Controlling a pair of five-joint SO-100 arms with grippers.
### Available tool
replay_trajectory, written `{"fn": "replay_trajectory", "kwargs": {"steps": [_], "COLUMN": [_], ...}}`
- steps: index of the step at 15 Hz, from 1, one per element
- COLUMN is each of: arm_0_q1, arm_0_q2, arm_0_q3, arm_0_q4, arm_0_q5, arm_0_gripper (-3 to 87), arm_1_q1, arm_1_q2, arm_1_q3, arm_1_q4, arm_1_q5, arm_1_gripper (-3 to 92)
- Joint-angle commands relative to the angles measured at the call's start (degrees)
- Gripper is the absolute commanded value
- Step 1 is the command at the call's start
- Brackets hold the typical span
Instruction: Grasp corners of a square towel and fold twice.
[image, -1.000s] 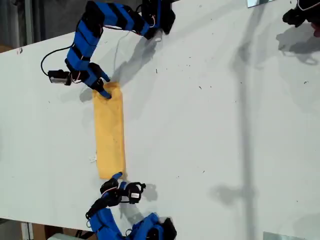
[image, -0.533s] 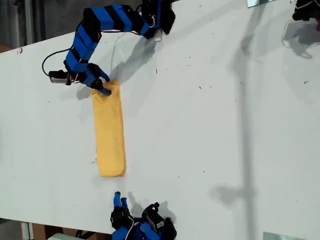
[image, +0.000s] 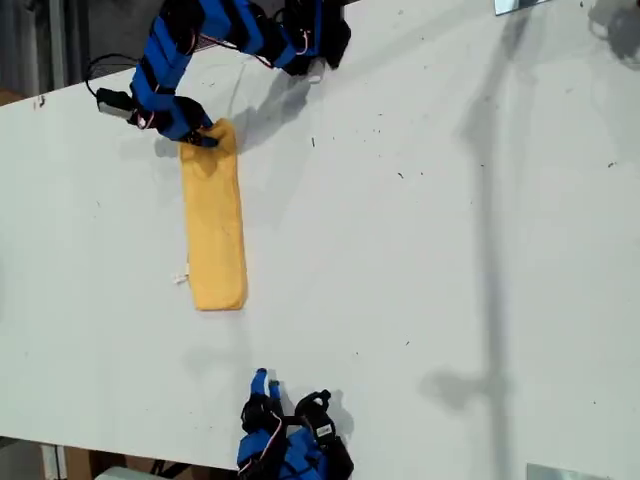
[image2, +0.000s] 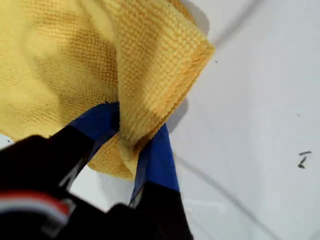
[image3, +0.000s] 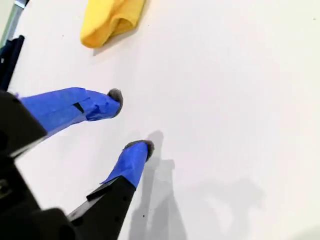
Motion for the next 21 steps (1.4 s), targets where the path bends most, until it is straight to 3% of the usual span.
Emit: {"fn": "replay_trajectory", "kwargs": {"steps": [1, 5, 8, 10, 15, 21], "arm_0_q1": [0.3, -0.3, -0.4, -0.4, -0.7, -1.1], "arm_0_q2": [0.2, 0.2, 0.2, 0.2, 0.2, 0.2], "arm_0_q3": [0.1, 0.3, 0.4, 0.4, 0.5, 0.5], "arm_0_q4": [-0.3, -0.4, -0.5, -0.5, -0.6, -0.7], "arm_0_q5": [-0.5, 0.5, 0.8, 1.0, 1.5, 2.2], "arm_0_gripper": [13.9, 13.9, 13.9, 14.0, 14.0, 14.0], "arm_1_q1": [7.6, 16.5, 12.9, 6.8, -12.4, -23.9], "arm_1_q2": [9.7, 32.6, 46.1, 49.0, 28.6, -2.0], "arm_1_q3": [6.7, 15.5, 13.7, 11.1, -13.4, -39.7], "arm_1_q4": [-1.4, 2.1, 6.9, 4.7, -0.4, -5.0], "arm_1_q5": [1.3, 1.1, 1.4, 1.6, 1.3, -3.5], "arm_1_gripper": [-0.1, -0.1, -0.1, -0.1, -0.1, -0.1]}}
